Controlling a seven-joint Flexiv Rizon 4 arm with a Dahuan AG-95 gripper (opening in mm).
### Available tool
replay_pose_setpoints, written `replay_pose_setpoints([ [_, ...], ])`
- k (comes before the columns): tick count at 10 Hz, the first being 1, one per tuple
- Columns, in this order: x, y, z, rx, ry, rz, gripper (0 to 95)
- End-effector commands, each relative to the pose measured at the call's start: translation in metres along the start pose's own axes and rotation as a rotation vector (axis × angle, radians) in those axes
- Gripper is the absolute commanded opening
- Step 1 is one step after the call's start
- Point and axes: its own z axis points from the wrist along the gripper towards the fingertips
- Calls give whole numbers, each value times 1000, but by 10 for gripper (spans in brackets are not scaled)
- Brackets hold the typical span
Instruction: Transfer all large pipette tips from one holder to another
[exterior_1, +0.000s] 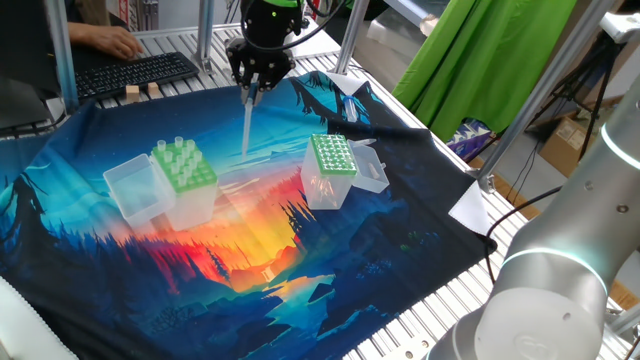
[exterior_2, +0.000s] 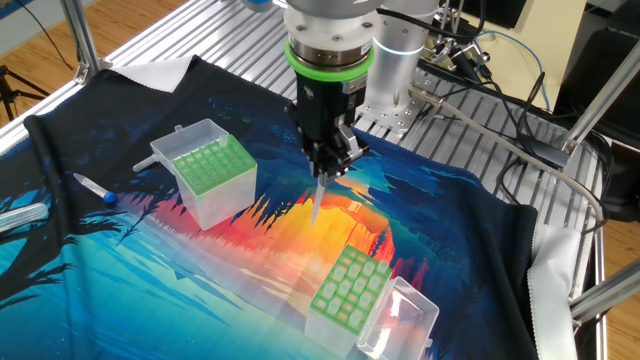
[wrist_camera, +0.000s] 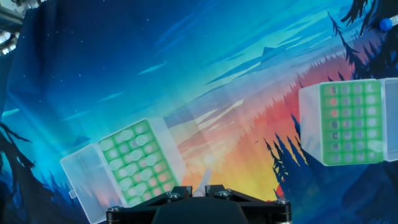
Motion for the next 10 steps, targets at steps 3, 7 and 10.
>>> replay_pose_setpoints([
  [3,-5,-1,3,-11,-1,-11,0],
  [7,-5,-1,3,20,-14,4,0],
  [10,-5,-1,3,27,-16,28,0],
])
